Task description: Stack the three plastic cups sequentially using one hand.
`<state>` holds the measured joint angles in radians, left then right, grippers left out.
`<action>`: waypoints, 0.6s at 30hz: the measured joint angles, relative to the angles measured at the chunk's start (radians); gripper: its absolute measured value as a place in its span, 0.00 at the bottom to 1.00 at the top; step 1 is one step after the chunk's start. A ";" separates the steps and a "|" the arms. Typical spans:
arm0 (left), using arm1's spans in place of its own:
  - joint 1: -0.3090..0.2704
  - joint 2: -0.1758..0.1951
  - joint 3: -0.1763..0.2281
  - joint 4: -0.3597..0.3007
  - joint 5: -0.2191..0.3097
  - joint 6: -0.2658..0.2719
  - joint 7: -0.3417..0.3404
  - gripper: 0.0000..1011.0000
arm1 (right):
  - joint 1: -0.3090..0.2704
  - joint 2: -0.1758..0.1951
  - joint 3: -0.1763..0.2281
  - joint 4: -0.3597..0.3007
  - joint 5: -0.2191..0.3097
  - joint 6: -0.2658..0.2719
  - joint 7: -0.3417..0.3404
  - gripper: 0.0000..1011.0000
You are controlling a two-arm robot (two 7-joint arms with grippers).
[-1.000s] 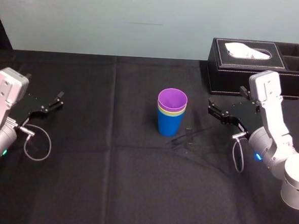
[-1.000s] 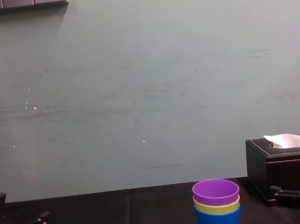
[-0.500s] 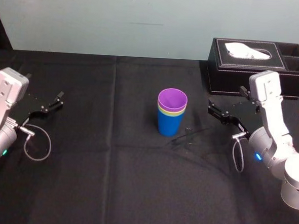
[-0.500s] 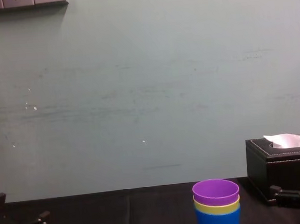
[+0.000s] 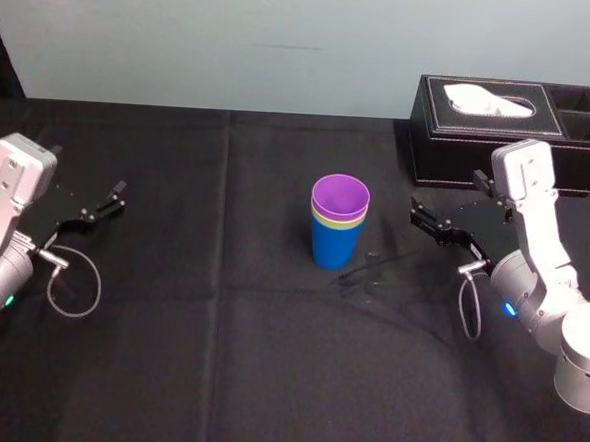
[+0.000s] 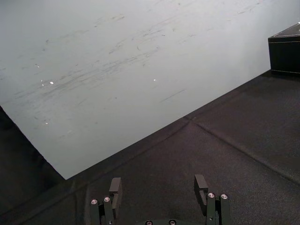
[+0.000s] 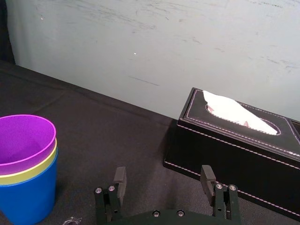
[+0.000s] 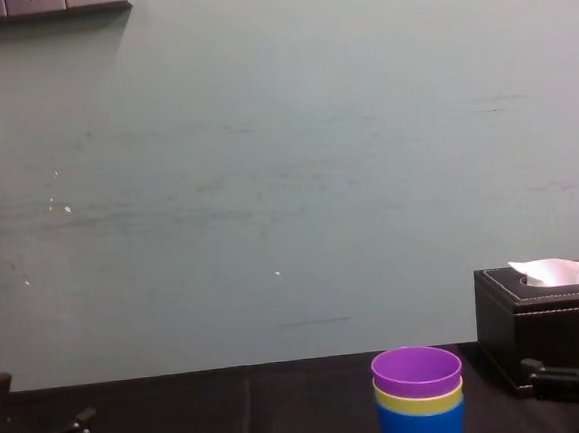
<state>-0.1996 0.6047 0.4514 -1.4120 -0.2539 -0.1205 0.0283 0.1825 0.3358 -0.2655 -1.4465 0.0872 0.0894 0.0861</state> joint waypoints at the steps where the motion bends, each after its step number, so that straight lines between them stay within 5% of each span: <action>1: 0.000 0.000 0.000 0.000 0.000 0.000 0.000 1.00 | 0.000 0.000 0.000 0.000 0.000 0.000 0.000 0.99; 18: 0.000 0.000 0.000 0.000 0.000 0.000 0.000 1.00 | 0.000 0.000 0.000 0.000 0.000 0.000 0.000 0.99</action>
<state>-0.1995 0.6047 0.4514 -1.4120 -0.2539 -0.1205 0.0283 0.1825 0.3358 -0.2656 -1.4465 0.0872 0.0894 0.0861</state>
